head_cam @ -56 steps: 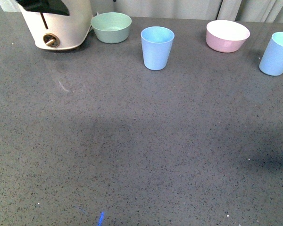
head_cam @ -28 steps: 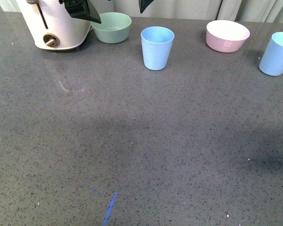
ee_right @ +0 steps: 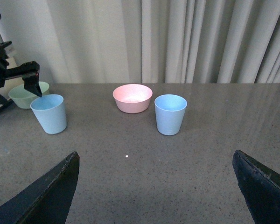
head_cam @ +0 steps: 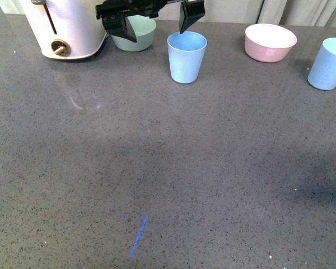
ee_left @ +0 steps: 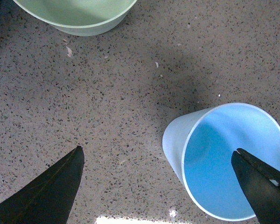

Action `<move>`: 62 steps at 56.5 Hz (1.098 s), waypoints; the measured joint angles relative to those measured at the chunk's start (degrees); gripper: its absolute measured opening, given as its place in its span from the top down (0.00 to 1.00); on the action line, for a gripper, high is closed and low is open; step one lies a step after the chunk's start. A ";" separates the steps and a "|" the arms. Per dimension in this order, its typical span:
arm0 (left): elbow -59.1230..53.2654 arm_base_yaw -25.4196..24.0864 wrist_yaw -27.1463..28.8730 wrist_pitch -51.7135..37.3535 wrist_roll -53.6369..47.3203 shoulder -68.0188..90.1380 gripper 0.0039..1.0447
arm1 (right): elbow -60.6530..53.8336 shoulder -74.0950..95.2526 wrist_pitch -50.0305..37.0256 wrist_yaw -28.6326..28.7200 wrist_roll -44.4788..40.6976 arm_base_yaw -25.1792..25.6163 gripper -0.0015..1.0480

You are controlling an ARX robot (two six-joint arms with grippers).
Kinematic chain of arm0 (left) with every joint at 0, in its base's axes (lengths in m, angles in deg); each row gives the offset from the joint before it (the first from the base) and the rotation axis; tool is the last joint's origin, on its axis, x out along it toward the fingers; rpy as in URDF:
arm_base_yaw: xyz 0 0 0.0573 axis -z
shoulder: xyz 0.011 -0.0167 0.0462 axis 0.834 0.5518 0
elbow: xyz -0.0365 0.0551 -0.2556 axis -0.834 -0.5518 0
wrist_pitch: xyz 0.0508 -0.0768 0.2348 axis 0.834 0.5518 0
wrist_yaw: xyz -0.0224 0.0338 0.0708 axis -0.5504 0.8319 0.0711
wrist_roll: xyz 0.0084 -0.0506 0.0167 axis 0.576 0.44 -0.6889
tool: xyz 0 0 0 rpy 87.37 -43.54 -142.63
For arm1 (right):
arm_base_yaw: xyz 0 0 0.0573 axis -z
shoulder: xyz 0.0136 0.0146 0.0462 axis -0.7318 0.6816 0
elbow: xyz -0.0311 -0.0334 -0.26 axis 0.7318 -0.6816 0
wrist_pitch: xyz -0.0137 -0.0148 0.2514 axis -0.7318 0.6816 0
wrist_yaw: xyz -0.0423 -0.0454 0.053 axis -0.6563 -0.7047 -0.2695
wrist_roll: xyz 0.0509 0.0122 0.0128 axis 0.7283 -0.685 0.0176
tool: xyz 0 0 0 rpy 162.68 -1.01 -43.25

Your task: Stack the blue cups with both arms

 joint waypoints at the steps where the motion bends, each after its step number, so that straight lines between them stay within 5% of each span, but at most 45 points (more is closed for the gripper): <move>1: 1.25 0.09 0.00 0.63 0.00 0.72 0.08 | 0.00 0.00 0.00 0.00 0.00 0.00 0.09; 9: 10.38 0.98 0.00 5.66 0.00 5.90 0.09 | 0.00 0.00 0.00 0.00 0.00 0.00 0.09; 23: 13.33 2.49 0.46 8.11 0.22 8.35 0.44 | 0.00 0.00 0.00 0.00 0.00 0.00 0.09; 28: 17.64 2.71 0.63 11.08 0.24 10.62 0.47 | 0.00 0.00 0.00 0.00 0.00 0.00 0.09; 48: 27.36 2.99 0.20 17.46 2.08 16.90 0.99 | 0.00 0.00 0.00 0.00 -0.02 0.00 0.09; 62: 26.53 3.48 -0.77 18.05 4.39 14.78 0.98 | 0.00 0.00 0.00 0.00 0.00 0.00 0.09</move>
